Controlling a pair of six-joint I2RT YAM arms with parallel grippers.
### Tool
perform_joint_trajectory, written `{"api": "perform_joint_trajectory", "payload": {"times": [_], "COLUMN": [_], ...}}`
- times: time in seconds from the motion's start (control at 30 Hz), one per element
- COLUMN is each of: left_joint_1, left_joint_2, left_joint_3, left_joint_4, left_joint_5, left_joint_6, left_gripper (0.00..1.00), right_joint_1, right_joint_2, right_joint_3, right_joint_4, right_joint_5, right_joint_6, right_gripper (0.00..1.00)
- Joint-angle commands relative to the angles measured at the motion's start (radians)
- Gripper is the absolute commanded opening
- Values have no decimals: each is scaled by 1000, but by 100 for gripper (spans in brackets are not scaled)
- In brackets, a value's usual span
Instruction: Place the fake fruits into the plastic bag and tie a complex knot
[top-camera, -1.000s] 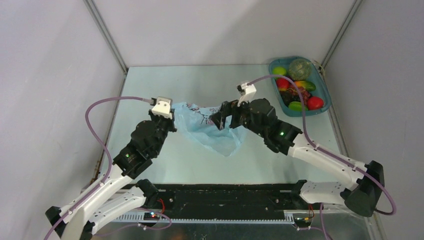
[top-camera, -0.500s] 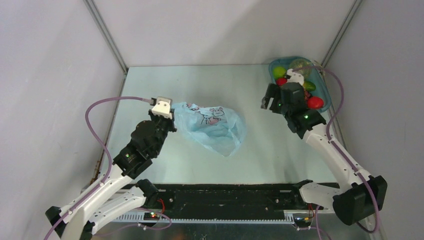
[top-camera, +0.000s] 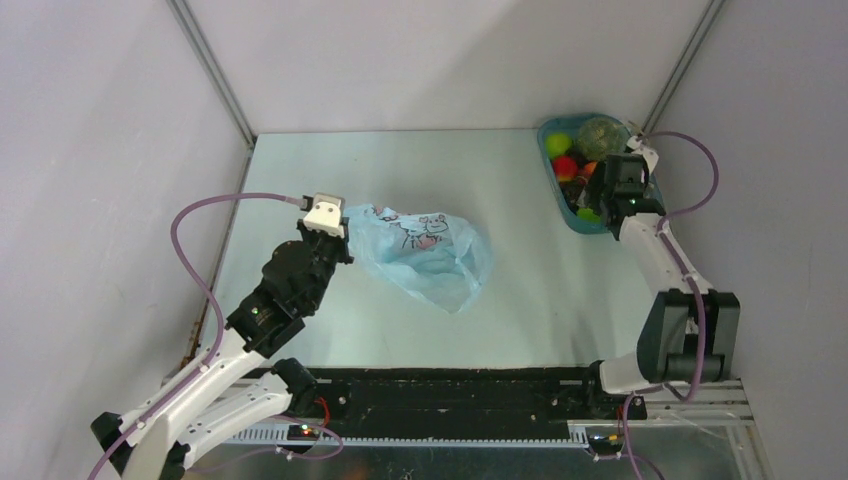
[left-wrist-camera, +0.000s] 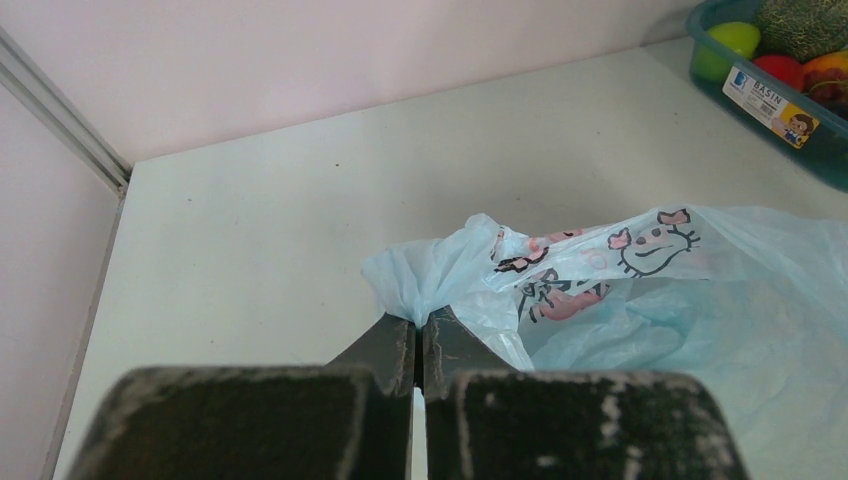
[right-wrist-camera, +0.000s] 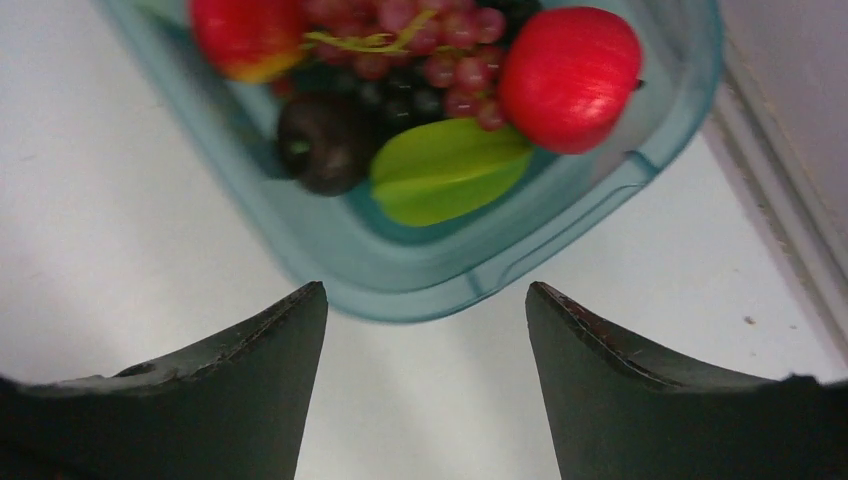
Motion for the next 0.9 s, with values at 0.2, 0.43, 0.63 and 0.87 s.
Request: {"api": "perform_joint_trajectory", "payload": {"times": [0.2,0.43,0.63,0.87], "left_joint_1": [4,3,3,3], "left_joint_2": [17,21,22,20], "left_joint_3": [-1,-1,-1,0], "left_joint_4": [43,43,42,42], "left_joint_5": [-9,-16,-15,-10], "left_joint_6": [19,26,27,25], "left_gripper": [0,0,0,0], "right_joint_1": [-169,-204,-228,-232], "right_joint_2": [210,330,424,508], "right_joint_3": [119,203,293,358], "right_joint_4": [30,71,31,2], "right_joint_5": [102,76,45,39], "right_joint_6": [-92,-153,-148,-142], "right_gripper": [74,70,70,73]}}
